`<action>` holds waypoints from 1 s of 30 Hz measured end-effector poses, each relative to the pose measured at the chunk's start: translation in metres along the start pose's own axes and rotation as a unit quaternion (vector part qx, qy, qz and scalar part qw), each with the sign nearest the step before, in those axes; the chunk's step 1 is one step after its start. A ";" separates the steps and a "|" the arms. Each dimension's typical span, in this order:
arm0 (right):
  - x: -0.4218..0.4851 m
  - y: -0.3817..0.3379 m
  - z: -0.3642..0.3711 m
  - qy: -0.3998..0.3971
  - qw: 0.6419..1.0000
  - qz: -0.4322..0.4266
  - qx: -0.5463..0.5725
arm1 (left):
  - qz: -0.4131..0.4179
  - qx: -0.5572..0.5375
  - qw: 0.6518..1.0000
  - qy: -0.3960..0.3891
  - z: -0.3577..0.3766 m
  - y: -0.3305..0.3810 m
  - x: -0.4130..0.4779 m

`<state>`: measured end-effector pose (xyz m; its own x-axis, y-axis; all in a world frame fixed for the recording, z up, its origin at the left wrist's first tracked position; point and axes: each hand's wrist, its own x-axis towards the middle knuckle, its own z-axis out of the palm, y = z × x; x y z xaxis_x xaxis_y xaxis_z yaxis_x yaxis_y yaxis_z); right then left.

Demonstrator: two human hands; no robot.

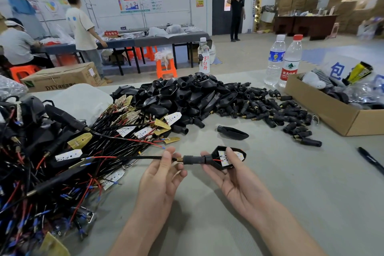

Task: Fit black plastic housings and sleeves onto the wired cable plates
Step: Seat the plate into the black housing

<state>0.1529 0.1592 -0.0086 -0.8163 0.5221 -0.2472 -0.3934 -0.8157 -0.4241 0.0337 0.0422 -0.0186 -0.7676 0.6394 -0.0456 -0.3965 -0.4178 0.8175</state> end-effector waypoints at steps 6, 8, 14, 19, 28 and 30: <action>-0.001 -0.001 -0.002 0.009 1.000 -0.020 0.001 | 0.041 0.034 0.999 0.002 -0.003 -0.005 0.001; -0.002 -0.002 -0.002 0.015 0.999 -0.028 0.000 | 0.062 0.058 0.996 0.029 -0.005 -0.004 0.002; -0.002 -0.002 -0.002 0.035 0.999 -0.037 -0.012 | 0.101 0.121 0.985 0.071 -0.004 -0.004 0.001; -0.001 0.000 -0.003 0.038 0.998 -0.044 -0.008 | 0.050 0.058 0.997 0.028 -0.002 -0.005 0.001; -0.001 0.006 -0.005 0.031 0.998 -0.039 -0.034 | 0.013 0.074 0.997 -0.028 0.000 -0.013 -0.001; 0.000 0.007 -0.006 0.037 0.998 -0.043 -0.026 | 0.011 0.067 0.997 -0.031 0.000 -0.012 -0.001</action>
<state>0.1524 0.1551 -0.0164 -0.7468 0.6073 -0.2709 -0.4363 -0.7549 -0.4896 0.0391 0.0467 -0.0288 -0.7408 0.6717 0.0049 -0.3061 -0.3441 0.8876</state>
